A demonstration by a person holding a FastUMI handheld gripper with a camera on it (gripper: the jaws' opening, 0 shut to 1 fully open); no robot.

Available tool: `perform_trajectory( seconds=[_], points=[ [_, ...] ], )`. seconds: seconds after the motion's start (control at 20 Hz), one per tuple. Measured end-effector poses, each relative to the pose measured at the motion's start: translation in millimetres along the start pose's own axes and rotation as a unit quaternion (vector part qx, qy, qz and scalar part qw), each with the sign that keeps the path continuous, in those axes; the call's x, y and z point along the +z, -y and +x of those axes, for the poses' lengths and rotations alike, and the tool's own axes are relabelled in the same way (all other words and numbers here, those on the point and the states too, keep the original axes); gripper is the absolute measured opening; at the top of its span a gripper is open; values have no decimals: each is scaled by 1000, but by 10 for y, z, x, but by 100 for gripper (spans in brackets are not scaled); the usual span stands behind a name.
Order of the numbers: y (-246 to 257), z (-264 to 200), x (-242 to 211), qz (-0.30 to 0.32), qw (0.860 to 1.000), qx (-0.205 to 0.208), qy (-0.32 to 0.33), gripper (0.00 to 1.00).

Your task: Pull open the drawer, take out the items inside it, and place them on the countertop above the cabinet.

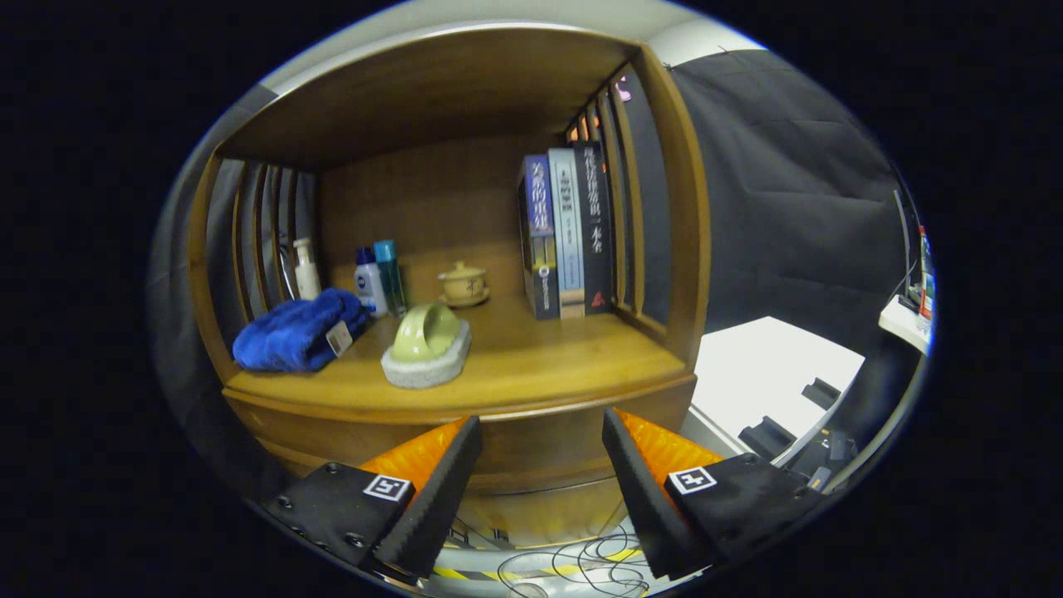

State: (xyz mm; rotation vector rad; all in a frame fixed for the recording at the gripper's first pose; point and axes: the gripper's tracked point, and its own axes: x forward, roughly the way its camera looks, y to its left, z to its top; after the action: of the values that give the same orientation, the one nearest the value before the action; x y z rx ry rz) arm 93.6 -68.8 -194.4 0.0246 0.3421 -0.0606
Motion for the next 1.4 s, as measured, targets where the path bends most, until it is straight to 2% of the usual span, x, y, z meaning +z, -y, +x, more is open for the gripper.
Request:
perform_trajectory(
  seconds=[0.3,0.65,1.4],
  points=[
    [35,-471,764,-9,999,6,47,97],
    [-101,-848,1257,-9,997,23,72,97],
    [-186,-893,1268,1,997,33,76,97]
  ],
)
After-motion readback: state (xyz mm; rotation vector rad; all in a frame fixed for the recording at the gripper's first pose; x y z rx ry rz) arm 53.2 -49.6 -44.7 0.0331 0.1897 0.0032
